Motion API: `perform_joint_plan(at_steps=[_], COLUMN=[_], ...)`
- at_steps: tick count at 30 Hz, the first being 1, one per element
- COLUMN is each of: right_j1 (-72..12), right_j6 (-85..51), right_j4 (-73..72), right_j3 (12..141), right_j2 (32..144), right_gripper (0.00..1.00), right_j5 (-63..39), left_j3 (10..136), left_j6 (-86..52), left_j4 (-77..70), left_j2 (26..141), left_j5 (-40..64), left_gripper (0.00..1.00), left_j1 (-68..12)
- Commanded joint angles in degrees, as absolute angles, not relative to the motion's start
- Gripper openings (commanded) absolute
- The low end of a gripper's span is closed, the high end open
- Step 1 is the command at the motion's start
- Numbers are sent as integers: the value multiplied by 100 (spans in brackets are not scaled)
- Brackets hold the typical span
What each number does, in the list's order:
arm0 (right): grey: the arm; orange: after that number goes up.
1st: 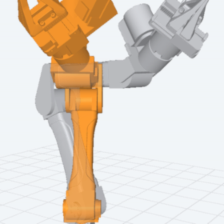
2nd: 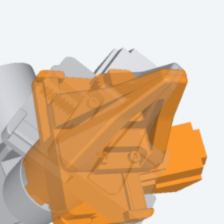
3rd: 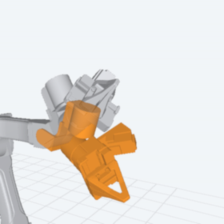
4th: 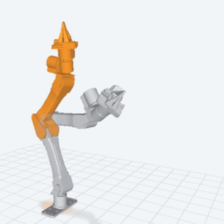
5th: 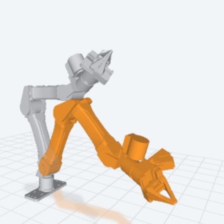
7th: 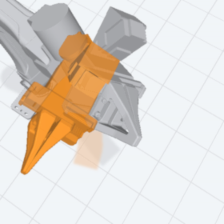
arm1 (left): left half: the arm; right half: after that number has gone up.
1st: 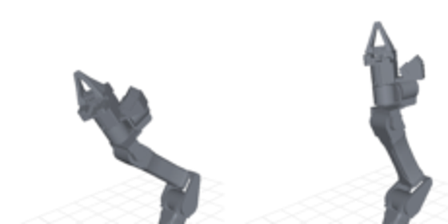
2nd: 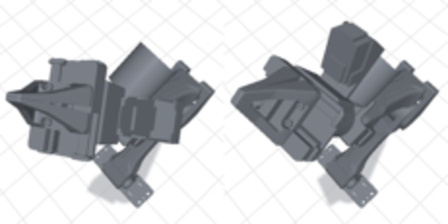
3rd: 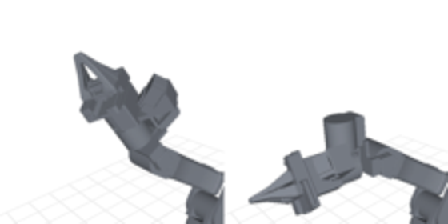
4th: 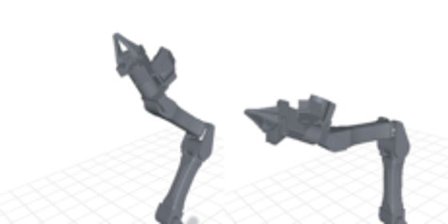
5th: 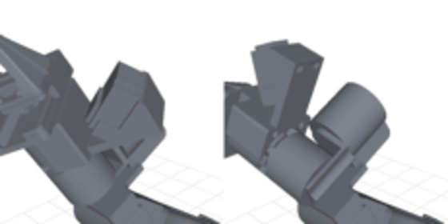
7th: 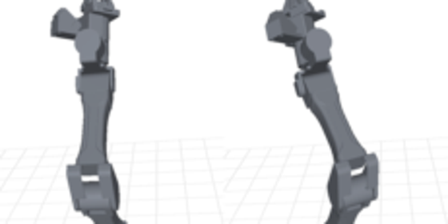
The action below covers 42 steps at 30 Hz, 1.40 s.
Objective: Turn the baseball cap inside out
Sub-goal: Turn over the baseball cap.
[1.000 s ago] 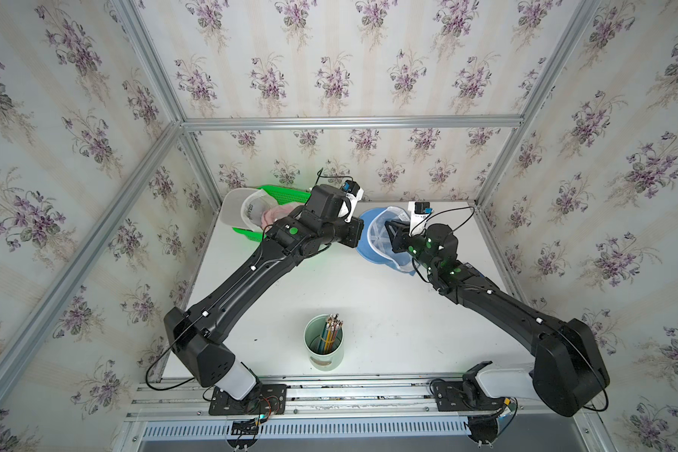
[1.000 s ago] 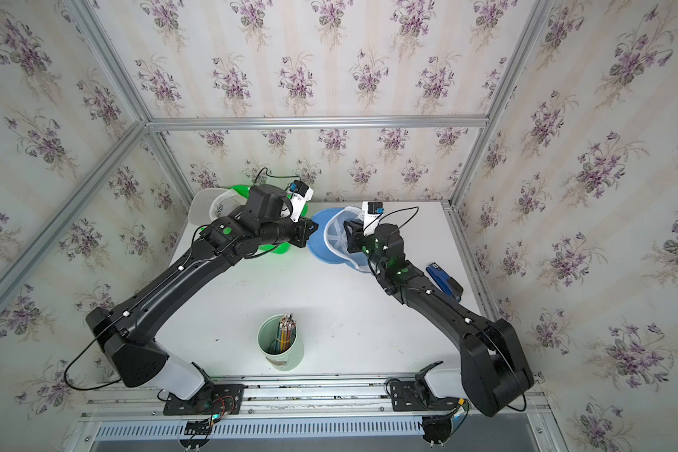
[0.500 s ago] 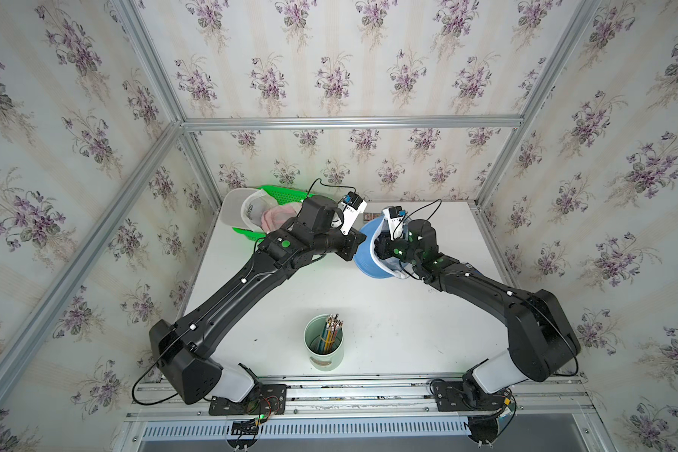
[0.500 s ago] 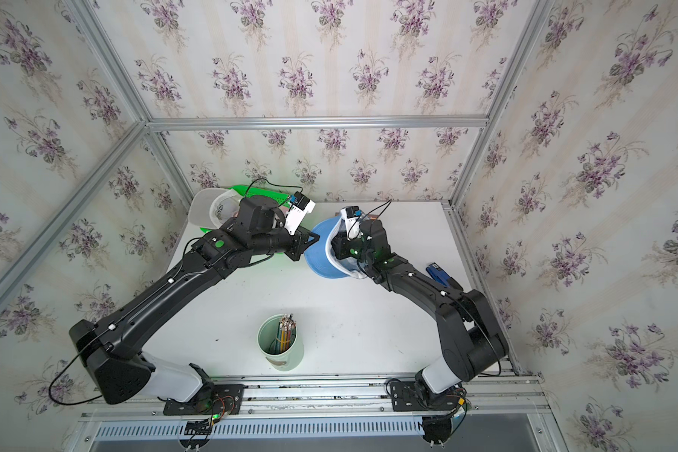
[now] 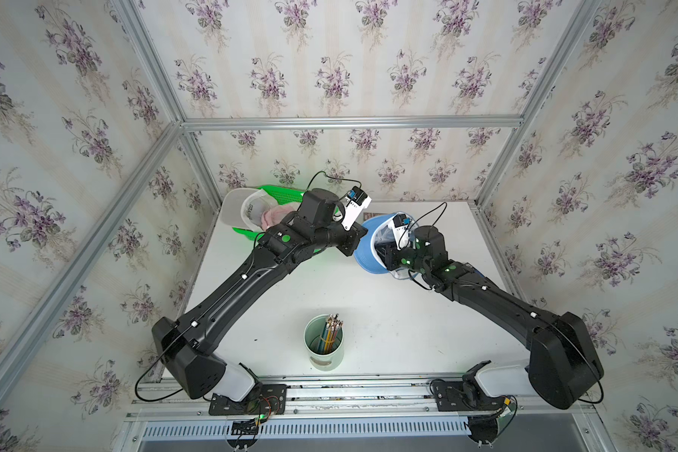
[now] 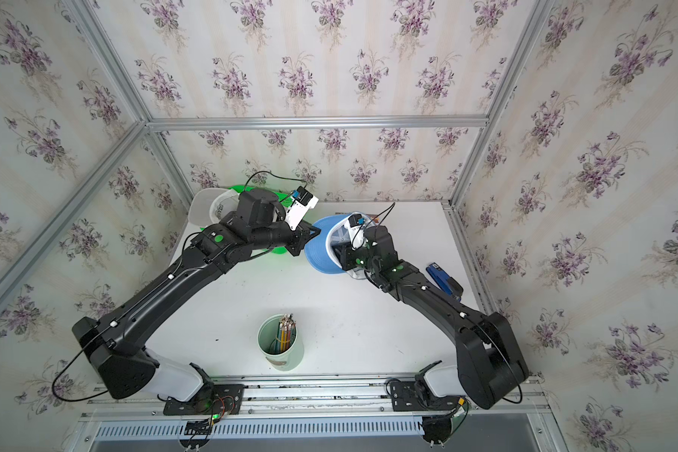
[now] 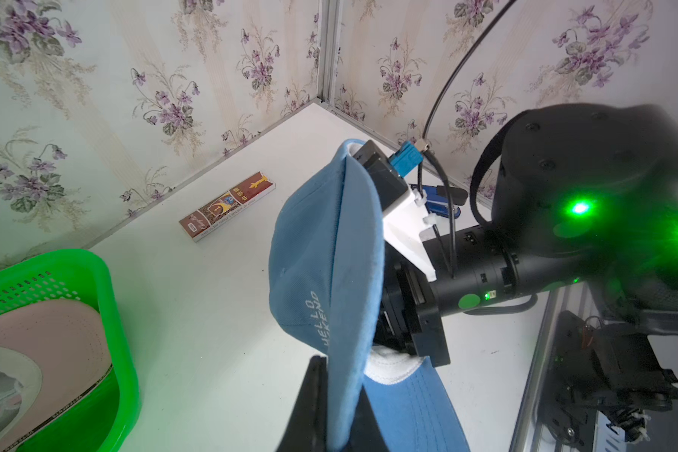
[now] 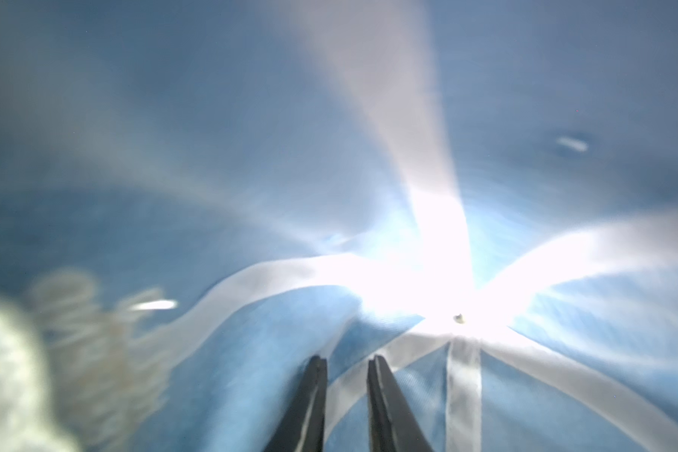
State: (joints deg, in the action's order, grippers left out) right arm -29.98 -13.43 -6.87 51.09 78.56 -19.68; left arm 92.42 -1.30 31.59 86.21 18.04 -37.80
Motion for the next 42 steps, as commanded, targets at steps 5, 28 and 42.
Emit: perform_joint_plan(at_steps=[5,28,42], right_j1=[-2788,-2589,-2848], right_j6=[-1336,-277,-401], right_j4=[-1252,-455,-585], right_j3=[4630,4808,4829], right_j2=[7183,7294,7602], right_gripper=[25,8,10], right_j5=[-2825,-3155,-2770], left_j3=[9513,9732,9705], left_j6=[187,126,-942], left_j4=[3181,3354,2583], left_j2=[8875,9160,9317], left_j5=[1687,2735,3661], left_gripper=[0,0,0], left_j1=[-3604,-3234,-3041])
